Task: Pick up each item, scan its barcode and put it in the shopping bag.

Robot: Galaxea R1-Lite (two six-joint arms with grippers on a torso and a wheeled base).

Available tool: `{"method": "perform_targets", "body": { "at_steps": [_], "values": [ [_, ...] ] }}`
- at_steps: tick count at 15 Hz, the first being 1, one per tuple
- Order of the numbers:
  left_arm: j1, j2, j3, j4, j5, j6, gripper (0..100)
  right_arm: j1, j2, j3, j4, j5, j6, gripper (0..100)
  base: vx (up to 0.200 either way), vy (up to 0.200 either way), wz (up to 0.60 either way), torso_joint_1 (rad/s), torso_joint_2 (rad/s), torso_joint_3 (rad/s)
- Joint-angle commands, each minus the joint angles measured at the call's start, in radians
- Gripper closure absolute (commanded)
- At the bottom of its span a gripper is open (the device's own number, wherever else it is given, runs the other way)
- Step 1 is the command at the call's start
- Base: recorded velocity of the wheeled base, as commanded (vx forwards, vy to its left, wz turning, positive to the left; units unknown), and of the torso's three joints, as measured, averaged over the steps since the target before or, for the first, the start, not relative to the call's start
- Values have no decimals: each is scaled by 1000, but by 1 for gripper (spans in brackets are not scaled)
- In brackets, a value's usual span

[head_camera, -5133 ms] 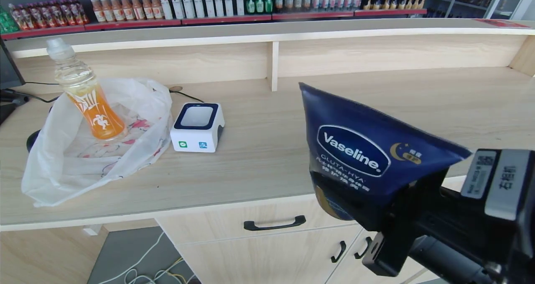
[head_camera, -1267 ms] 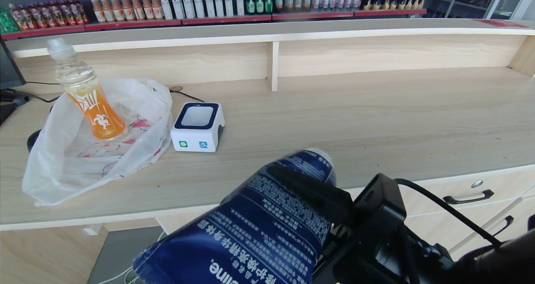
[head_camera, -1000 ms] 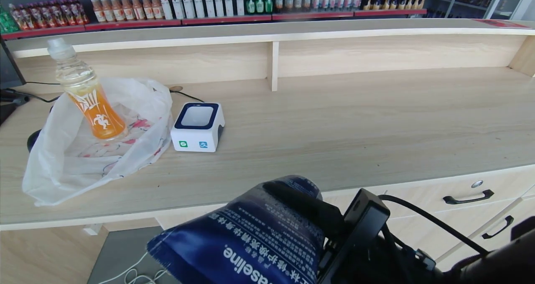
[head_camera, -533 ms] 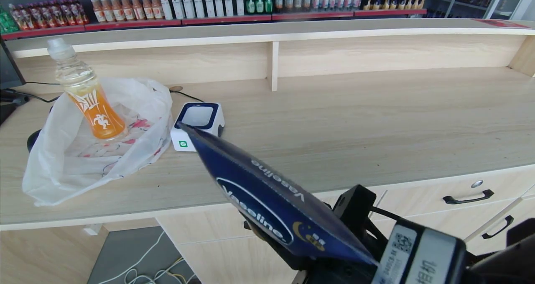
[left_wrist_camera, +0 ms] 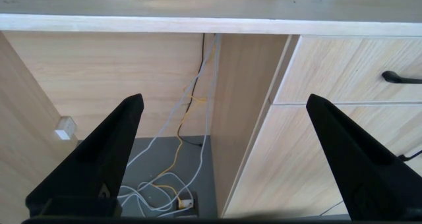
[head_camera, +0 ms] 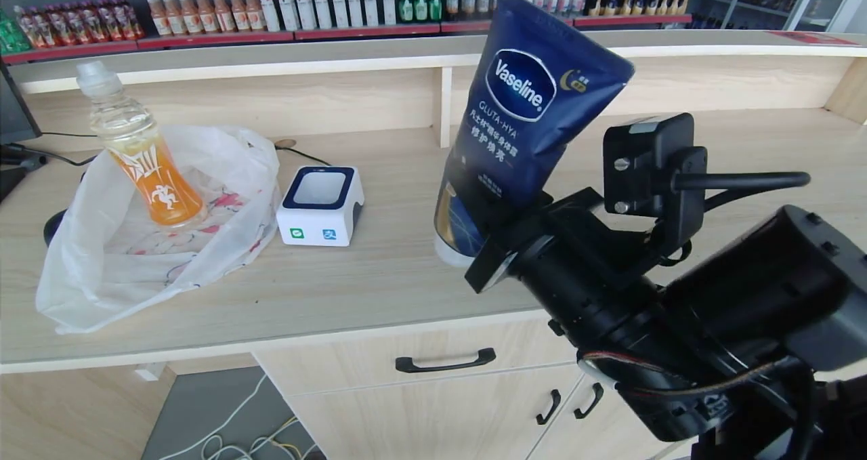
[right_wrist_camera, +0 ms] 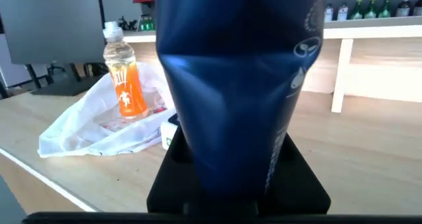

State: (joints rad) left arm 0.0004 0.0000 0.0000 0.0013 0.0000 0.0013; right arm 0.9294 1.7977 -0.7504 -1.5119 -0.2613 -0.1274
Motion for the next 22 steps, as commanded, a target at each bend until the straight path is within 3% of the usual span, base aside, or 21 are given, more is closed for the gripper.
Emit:
{"method": "perform_targets", "body": {
  "at_steps": [1, 5, 8, 22],
  "values": [
    [0, 0, 0, 0, 0, 0, 0, -109, 5, -18, -2, 5, 38, 100, 0, 0, 0, 0, 0, 0],
    [0, 0, 0, 0, 0, 0, 0, -172, 2, -15, -22, -1, 49, 100, 0, 0, 0, 0, 0, 0],
    [0, 0, 0, 0, -2, 28, 0, -172, 8, -17, -54, 2, 34, 100, 0, 0, 0, 0, 0, 0],
    [0, 0, 0, 0, -2, 14, 0, -193, -9, -6, -59, -1, 49, 100, -29, 0, 0, 0, 1, 1]
  ]
}}
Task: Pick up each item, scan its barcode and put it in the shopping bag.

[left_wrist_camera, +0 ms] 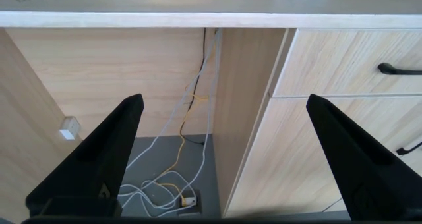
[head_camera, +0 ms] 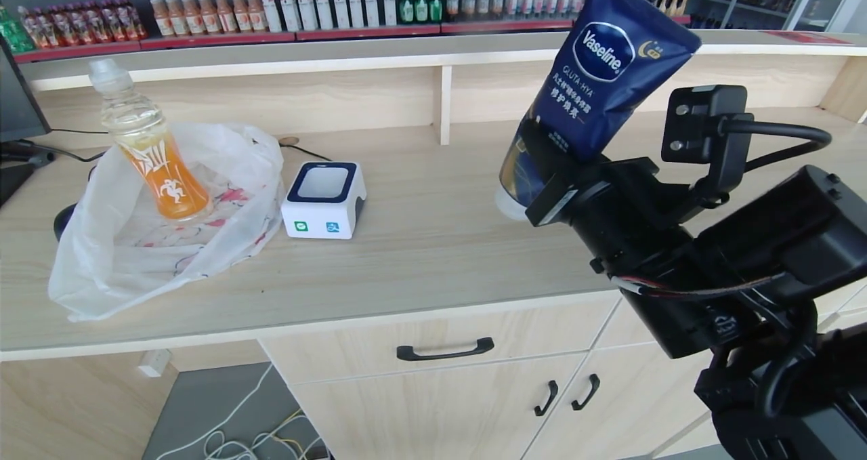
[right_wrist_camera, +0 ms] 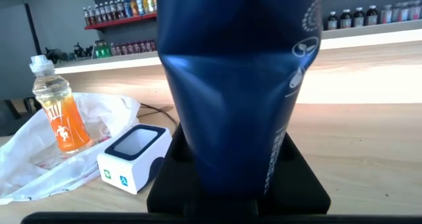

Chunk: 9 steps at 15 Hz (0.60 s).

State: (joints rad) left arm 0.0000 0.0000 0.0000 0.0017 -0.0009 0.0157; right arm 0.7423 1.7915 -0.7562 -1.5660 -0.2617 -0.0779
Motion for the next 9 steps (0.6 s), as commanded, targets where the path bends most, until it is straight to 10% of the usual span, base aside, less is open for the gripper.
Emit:
{"method": "perform_targets", "body": {
  "at_steps": [1, 9],
  "values": [
    [0, 0, 0, 0, 1, 0, 0, -9, -4, -2, -5, 1, 1, 100, 0, 200, 0, 7, 2, 2],
    [2, 0, 0, 0, 1, -16, 0, -90, 2, -3, -5, 1, 27, 100, 0, 200, 0, 6, 1, 1]
  ]
}}
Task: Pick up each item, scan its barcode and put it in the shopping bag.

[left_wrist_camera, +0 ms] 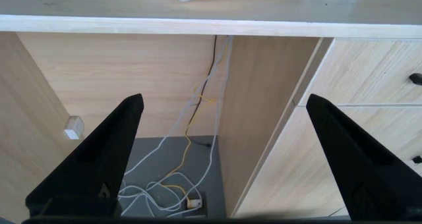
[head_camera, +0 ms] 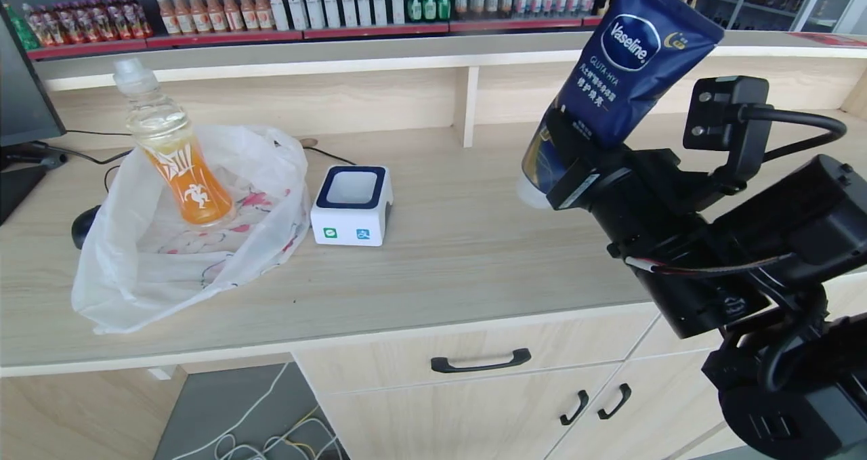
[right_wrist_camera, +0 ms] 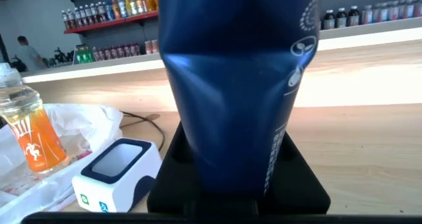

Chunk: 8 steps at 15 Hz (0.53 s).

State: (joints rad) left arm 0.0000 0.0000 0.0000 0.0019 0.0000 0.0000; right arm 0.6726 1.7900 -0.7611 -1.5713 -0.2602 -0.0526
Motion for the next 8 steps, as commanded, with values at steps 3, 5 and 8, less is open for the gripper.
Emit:
{"method": "perform_targets", "body": {
  "at_steps": [3, 5, 8],
  "values": [
    [2, 0, 0, 0, 0, 0, 0, -22, 6, -1, 0, 1, 11, 100, 0, 200, 0, 1, -2, 2],
    [2, 0, 0, 0, 0, 0, 0, -25, -1, 9, 0, 6, 11, 100, 0, 200, 600, 2, 5, 5],
    [0, 0, 0, 0, 0, 0, 0, -24, -8, 14, 0, 7, 11, 100, 0, 200, 0, -1, 4, 2]
  ]
}}
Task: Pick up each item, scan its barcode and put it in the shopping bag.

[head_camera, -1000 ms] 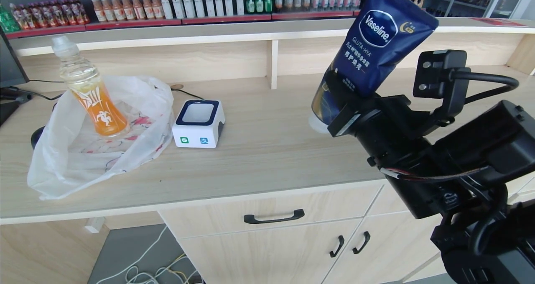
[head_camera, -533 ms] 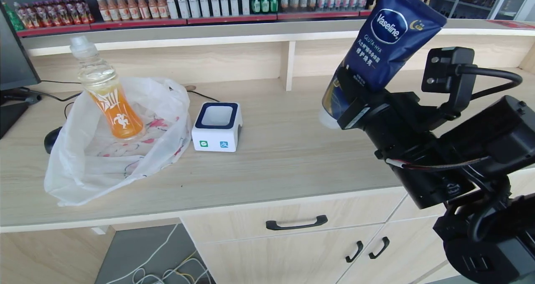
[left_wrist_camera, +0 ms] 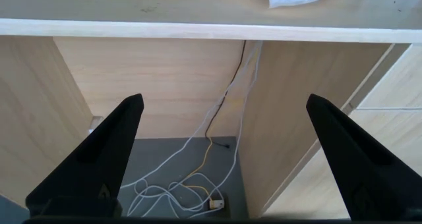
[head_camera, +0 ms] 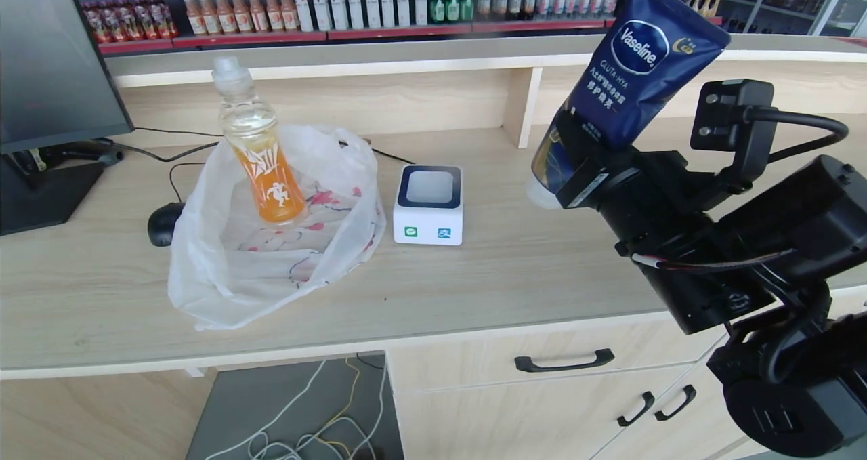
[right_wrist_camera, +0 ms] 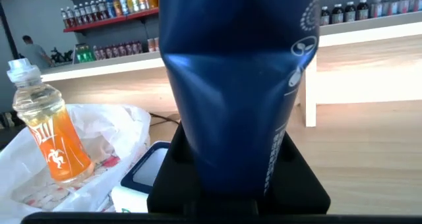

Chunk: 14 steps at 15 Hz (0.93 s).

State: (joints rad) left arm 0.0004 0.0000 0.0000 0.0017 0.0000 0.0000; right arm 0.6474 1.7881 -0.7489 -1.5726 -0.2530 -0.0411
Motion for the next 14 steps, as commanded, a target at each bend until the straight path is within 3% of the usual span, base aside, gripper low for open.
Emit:
{"method": "perform_targets", "body": {
  "at_steps": [1, 11, 14],
  "values": [
    [1, 0, 0, 0, 0, 0, 0, 1, -10, 2, 2, 0, 0, 100, 0, 0, 0, 0, 0, 0],
    [0, 0, 0, 0, 0, 2, 0, 54, 45, -58, 2, -8, 72, 100, 0, 0, 0, 0, 0, 0],
    [0, 0, 0, 0, 0, 2, 0, 52, 50, -133, 135, -28, 196, 100, 0, 0, 0, 0, 0, 0]
  ]
}}
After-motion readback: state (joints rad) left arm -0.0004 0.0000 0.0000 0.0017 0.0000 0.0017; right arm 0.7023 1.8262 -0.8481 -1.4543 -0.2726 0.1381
